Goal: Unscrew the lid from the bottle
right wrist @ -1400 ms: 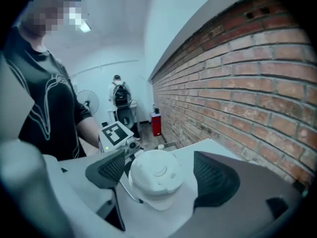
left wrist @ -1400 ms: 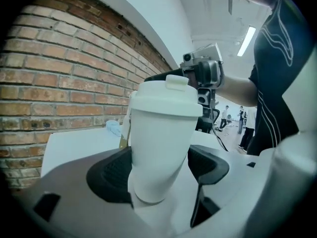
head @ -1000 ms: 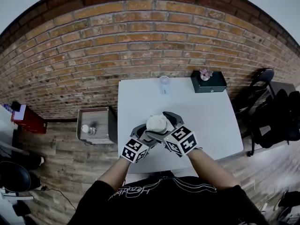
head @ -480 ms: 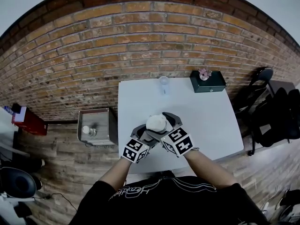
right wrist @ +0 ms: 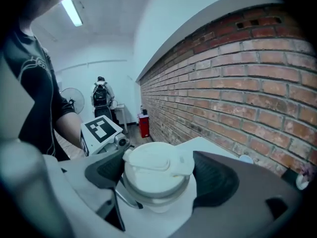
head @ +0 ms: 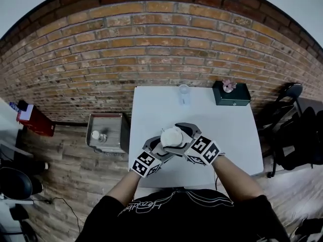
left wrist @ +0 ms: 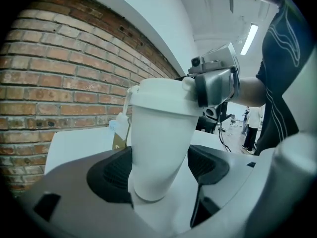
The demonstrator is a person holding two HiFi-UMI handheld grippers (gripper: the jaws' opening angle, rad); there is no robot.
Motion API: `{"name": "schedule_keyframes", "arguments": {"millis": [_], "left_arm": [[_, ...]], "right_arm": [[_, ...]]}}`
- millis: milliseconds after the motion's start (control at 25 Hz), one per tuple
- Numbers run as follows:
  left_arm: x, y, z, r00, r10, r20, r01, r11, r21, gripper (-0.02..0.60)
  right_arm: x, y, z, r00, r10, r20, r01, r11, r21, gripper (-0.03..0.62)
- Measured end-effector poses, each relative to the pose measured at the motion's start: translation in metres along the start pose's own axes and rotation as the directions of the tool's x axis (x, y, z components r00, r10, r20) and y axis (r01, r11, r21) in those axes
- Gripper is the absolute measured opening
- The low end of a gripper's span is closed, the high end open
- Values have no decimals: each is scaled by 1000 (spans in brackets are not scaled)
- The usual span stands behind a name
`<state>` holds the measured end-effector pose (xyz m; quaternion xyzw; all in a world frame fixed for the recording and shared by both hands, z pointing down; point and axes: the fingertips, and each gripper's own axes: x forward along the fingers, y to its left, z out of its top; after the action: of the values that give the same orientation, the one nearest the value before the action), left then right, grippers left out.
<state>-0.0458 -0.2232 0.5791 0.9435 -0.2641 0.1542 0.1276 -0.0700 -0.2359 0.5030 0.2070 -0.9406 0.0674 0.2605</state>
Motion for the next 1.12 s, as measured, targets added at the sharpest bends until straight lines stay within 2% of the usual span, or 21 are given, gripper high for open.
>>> {"name": "schedule_keyframes", "arguments": {"millis": [120,280,440,800,1120], "left_arm": [[-1,-1,1,1000,5,-6,-5,1000,6,370],[-1,-2,0,1000,14,-12,-14,1000,6,370],[-1,1,1,1000,20,-14,-20,1000,-4,370],[-5,4,0,999,48,-22,-50,996,-72,371],[-9,4,0,999,11,-33,-14,995,-103,370]], "right_arm": [[-1,4,-1,994,105,-18,-106,992,-69,422],[-2,8,-2,970,238,-44,-242,959,-149,422],[0,8,-2,948,311,-63,-318,931,-181,422],[5,9,5,940,340,-24,-339,925,-173,420],[5,9,4,947,321,-6,-318,933,-167,420]]}}
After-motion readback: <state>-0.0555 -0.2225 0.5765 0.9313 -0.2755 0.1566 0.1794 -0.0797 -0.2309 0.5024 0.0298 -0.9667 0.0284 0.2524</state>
